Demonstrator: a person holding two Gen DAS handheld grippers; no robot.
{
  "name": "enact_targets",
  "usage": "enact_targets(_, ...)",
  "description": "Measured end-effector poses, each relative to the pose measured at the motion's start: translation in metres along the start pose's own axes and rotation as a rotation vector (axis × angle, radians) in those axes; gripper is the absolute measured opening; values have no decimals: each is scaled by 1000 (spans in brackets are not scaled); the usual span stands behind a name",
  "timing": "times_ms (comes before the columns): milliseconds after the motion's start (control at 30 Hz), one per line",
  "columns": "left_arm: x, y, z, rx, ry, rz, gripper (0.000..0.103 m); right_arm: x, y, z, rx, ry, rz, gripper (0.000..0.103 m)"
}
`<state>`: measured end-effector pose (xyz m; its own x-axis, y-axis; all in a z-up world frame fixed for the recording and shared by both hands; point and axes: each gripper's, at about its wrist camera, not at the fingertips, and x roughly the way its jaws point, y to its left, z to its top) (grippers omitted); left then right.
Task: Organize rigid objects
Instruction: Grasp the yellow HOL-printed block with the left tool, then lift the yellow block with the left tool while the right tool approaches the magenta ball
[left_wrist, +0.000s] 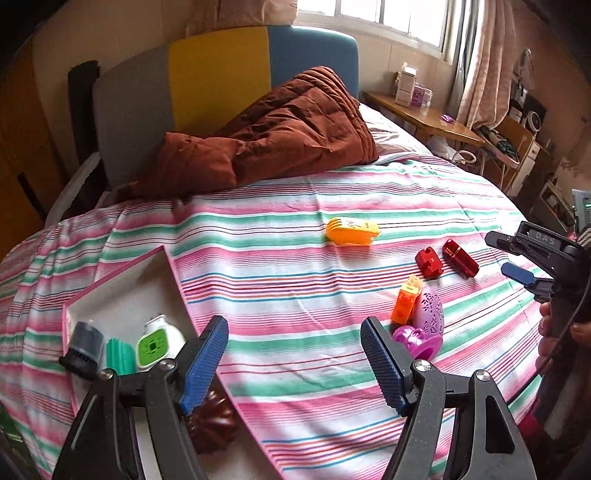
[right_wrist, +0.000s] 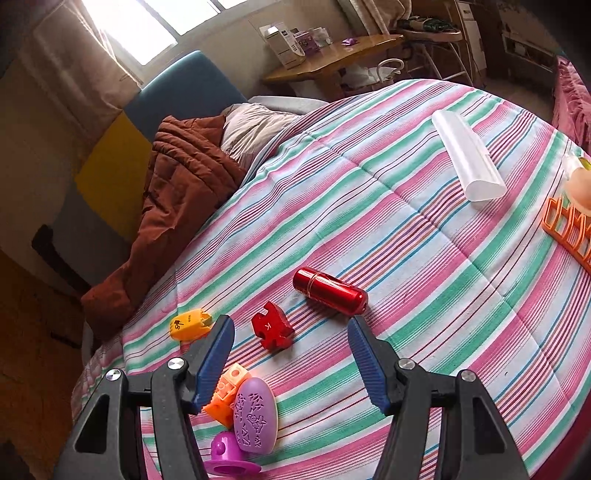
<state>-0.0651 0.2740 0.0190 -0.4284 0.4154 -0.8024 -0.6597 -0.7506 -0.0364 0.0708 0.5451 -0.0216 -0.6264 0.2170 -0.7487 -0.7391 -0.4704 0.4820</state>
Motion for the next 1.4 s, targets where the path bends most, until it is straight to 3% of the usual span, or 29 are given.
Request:
enact_targets(200, 46, -28, 26, 48, 54, -27, 76, -3, -5, 4, 35, -7, 27, 65)
enact_targets(400, 92, -50, 52, 66, 84, -39, 88, -3, -11, 5, 73, 6, 65, 65)
enact_targets(767, 156, -76, 88, 114, 102, -17, 100, 3, -11, 6, 97, 45, 125, 66)
enact_targets(900, 179, -77, 93, 127, 131, 4, 97, 5, -11, 5, 101, 63, 137, 66)
enact_targets(967, 186, -70, 93, 88, 156, -21, 75, 6, -11, 4, 100, 66, 136, 66)
enact_targets(1100, 180, -59, 82, 51, 135, -74, 76, 7, -10, 4, 90, 69, 126, 66)
enact_targets(1400, 134, -51, 19, 23, 114, -15, 76, 12, -17, 5, 115, 79, 95, 66)
